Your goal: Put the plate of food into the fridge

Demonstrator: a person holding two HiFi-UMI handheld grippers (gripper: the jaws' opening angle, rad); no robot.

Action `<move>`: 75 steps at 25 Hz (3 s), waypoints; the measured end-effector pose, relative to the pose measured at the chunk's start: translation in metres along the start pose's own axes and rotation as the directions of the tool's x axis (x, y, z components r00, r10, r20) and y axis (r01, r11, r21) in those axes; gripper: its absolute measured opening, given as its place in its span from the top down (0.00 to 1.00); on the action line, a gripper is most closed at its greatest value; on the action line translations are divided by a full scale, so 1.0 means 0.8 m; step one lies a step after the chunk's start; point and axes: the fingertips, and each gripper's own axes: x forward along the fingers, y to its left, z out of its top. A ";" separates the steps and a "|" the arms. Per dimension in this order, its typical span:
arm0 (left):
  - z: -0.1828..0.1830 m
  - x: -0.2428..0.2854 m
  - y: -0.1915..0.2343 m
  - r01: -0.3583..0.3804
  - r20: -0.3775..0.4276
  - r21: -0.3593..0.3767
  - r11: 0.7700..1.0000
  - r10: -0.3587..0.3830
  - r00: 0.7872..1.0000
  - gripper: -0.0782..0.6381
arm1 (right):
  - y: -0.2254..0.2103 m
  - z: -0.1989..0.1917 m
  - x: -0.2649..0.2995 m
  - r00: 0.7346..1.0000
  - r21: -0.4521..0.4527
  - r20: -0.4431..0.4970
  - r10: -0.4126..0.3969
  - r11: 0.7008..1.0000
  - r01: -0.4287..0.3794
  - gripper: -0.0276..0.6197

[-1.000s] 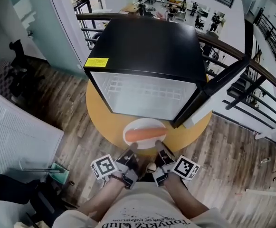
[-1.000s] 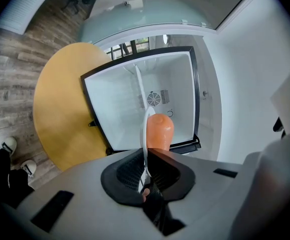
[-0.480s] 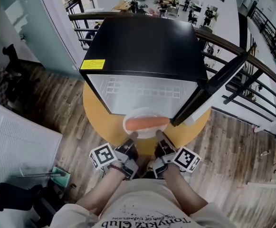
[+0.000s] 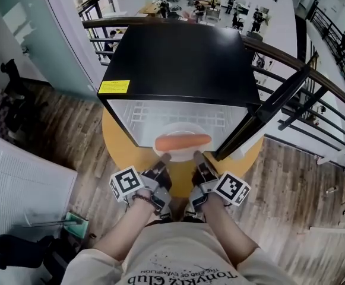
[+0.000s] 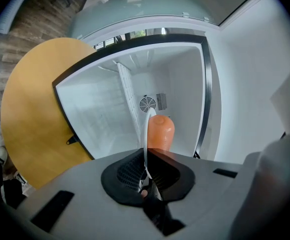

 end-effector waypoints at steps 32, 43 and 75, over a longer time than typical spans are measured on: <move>0.093 0.099 0.009 -0.034 0.025 -0.010 0.999 0.034 0.999 0.84 | -0.019 0.064 0.114 0.995 -0.034 0.068 -0.075 0.996 0.077 0.88; 0.102 0.112 0.014 -0.053 0.018 -0.009 0.999 0.053 0.998 0.84 | -0.026 0.072 0.127 0.993 -0.034 0.063 -0.096 0.995 0.098 0.88; 0.119 0.128 0.014 -0.091 -0.004 0.125 0.988 0.092 0.996 0.80 | -0.027 0.086 0.151 0.979 -0.206 0.032 -0.203 0.957 0.206 0.83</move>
